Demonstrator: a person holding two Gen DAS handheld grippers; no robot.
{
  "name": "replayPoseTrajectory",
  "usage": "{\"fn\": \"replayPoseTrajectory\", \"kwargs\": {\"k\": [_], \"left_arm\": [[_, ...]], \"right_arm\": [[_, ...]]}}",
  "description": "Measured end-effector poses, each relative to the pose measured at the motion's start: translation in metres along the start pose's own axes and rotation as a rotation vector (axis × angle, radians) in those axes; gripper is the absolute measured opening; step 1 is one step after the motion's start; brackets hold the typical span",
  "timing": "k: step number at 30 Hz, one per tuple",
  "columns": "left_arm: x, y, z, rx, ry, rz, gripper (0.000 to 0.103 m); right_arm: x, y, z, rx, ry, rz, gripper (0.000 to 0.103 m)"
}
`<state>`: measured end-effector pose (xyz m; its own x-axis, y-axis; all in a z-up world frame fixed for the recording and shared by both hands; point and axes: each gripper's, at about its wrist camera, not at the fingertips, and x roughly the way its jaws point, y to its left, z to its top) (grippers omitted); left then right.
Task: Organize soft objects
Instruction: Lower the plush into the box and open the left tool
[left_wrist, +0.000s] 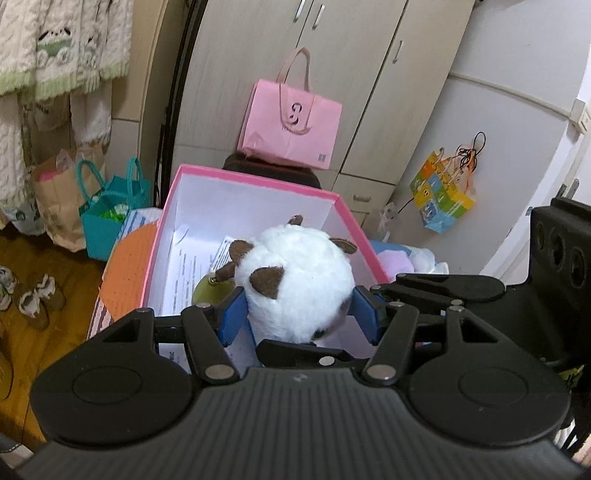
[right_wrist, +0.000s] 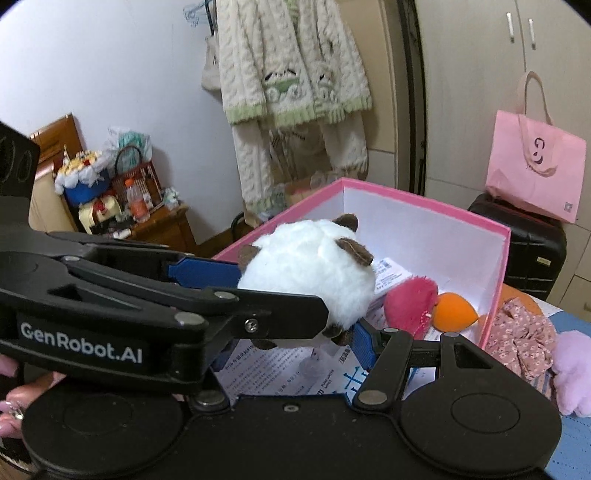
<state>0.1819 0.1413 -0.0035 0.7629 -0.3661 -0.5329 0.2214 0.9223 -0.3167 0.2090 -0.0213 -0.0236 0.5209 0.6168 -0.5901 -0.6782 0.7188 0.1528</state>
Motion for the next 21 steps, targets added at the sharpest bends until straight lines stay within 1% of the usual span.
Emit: {"fn": "replayPoseTrajectory", "kwargs": {"k": [2,4,6,8,12,15,21], "left_arm": [[0.005,0.002,0.0,0.004,0.006,0.006,0.06],[0.009,0.001,0.0,0.03,0.0,0.04,0.06],[0.009,0.001,0.0,0.045,-0.011,0.063,0.06],[0.01,0.003,0.0,0.044,-0.005,0.058,0.059],[0.01,0.006,-0.002,0.028,0.004,0.042,0.059],[0.008,0.003,-0.003,0.036,-0.007,0.057,0.06],[-0.007,-0.003,-0.003,0.077,-0.024,0.076,0.062]], "right_arm": [[0.006,0.001,0.003,-0.015,0.018,-0.017,0.068],[0.013,0.002,0.005,-0.05,0.047,-0.037,0.068],[0.019,0.0,0.008,-0.053,0.082,-0.037,0.068],[0.022,-0.002,0.01,-0.067,0.102,-0.03,0.068],[0.023,0.001,0.01,-0.084,0.101,-0.042,0.067],[0.022,0.002,0.009,-0.083,0.094,-0.058,0.068],[0.005,0.002,0.008,-0.091,0.069,-0.054,0.068]]}}
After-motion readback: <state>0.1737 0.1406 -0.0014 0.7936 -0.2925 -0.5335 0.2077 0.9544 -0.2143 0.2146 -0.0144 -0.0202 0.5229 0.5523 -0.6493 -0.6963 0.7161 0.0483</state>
